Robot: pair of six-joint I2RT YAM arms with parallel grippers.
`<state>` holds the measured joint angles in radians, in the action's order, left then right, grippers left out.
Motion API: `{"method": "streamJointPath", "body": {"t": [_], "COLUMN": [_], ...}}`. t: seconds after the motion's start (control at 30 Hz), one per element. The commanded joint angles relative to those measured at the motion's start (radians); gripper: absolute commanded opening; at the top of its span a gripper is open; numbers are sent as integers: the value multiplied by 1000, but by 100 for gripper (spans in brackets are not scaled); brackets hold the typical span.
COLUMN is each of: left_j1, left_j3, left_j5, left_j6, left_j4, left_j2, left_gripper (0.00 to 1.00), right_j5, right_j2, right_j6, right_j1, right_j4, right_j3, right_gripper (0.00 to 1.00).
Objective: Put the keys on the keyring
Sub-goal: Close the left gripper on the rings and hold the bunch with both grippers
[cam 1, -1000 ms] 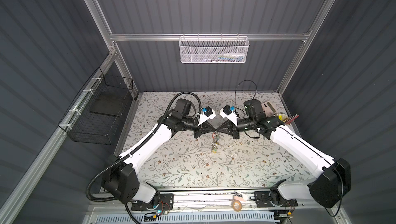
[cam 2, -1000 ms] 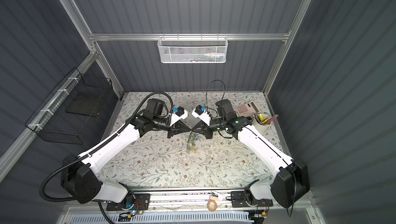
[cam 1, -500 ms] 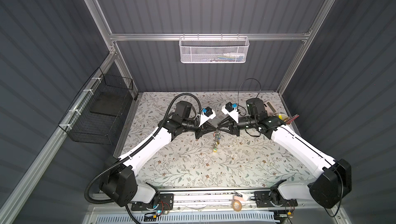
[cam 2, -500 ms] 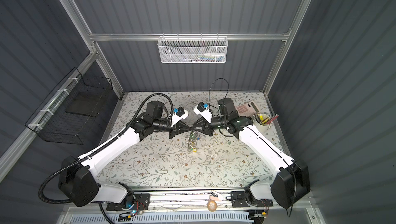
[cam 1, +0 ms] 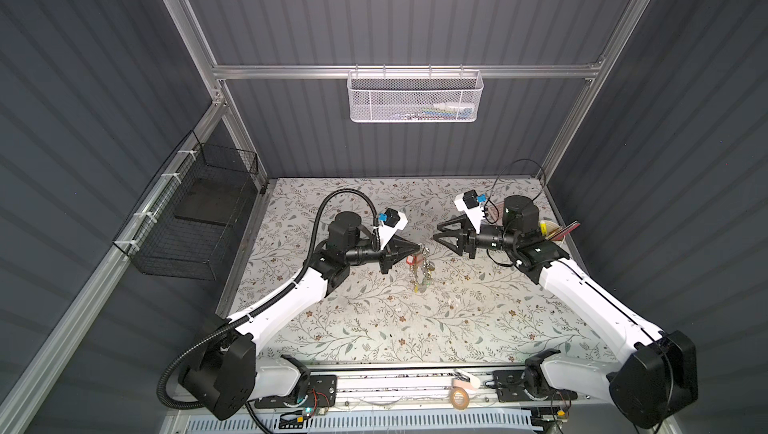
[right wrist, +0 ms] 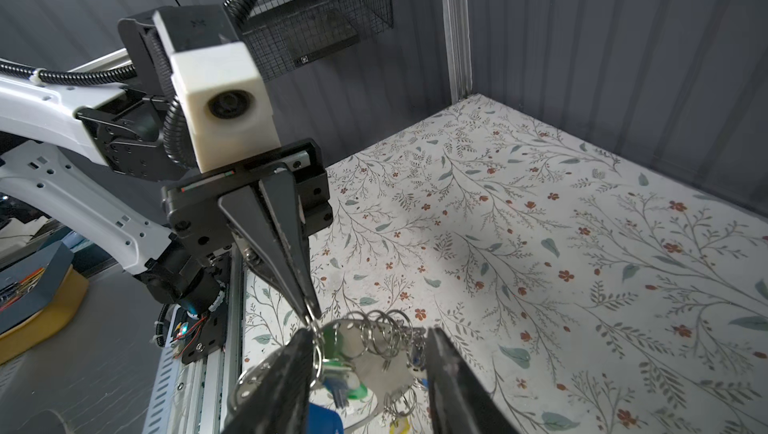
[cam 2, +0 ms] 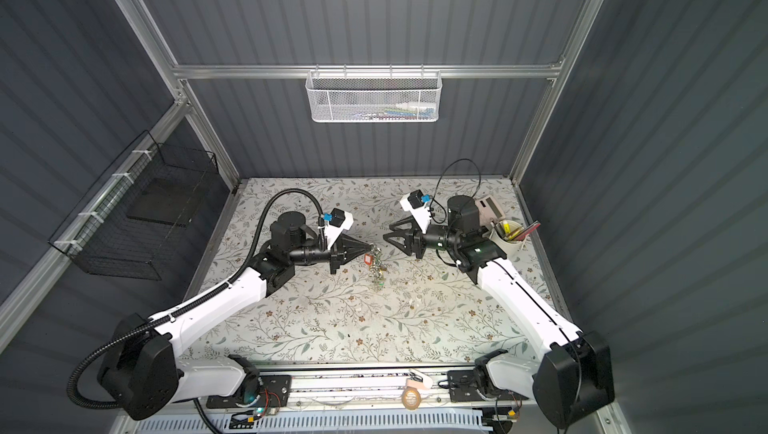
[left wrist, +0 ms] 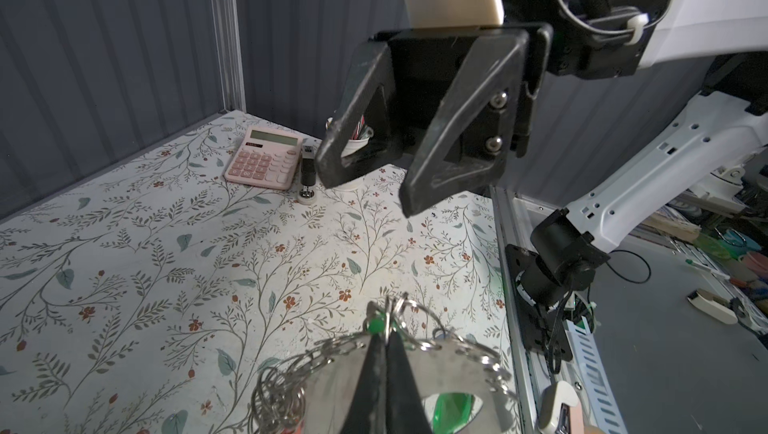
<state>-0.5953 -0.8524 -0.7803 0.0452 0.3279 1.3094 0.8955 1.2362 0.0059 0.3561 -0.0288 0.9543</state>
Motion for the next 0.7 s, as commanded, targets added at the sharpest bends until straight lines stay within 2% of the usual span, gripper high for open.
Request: {"method": "streamJointPath", "body": {"t": [0.0,0.4,0.57,0.67], "left_j1": [-6,-48,-61,-62], "left_j3": [38,140,167,184], "left_j5": [19,152,193,210], "left_j6": [137,263,319,345], "left_j4": [261,531,632,680], "left_j2": [-40,-36,-10,-1], "left_gripper": [0,0,0,0], "right_j5": [40,140,153,121], "right_j2": [28,93,101,86], "right_j6": [46,91,108,102], "right_j1": [4,41,46,40], "right_j4": [-71,-146,-161,-145], "right_j3": [6,34,34,28], "right_gripper": [45,47,45,45]}}
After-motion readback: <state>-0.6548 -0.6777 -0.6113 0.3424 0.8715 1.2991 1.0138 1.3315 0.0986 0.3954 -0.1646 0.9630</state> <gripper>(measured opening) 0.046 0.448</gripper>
